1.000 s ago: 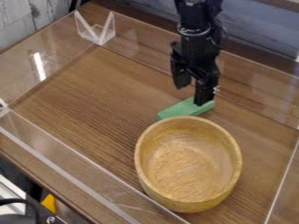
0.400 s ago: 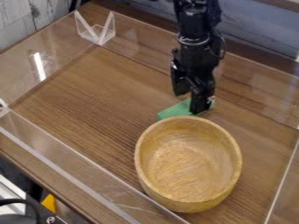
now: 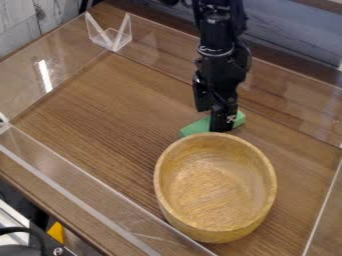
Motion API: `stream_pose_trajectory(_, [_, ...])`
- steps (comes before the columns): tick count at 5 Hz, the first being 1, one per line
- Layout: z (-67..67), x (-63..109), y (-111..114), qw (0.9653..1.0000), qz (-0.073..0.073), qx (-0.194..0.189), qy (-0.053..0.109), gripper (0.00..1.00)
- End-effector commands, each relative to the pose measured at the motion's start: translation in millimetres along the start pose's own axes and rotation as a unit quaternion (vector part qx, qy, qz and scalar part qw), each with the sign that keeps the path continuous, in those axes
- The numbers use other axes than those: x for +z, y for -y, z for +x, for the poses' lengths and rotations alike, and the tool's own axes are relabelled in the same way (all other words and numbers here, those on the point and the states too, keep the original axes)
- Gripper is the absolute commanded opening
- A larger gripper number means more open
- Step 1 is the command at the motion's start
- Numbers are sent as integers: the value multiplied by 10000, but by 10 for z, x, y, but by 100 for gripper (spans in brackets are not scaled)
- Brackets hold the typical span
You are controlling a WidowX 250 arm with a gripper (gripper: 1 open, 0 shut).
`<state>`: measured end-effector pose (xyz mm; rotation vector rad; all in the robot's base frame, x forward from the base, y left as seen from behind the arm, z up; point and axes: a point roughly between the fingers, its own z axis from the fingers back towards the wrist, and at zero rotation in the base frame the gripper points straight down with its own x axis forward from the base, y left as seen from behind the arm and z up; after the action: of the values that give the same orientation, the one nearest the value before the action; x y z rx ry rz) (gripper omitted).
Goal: Put the green block in the brown bowl
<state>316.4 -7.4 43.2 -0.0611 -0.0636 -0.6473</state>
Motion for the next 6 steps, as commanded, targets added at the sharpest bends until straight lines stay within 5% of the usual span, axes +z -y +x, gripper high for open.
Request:
stream_pose_trajectory(1, [71, 7, -71, 9996, 189, 75, 194, 100])
stream_pose_trajectory(2, [109, -126, -103, 9994, 226, 151, 194, 100])
stream_pose_trajectory(3, [251, -155, -95, 9995, 214, 133, 199, 0])
stream_pose_trajectory(4, [386, -135, -90, 9995, 179, 140, 210, 0])
stream_pose_trajectory(6, [422, -118, -130, 9981, 244, 509, 260, 0])
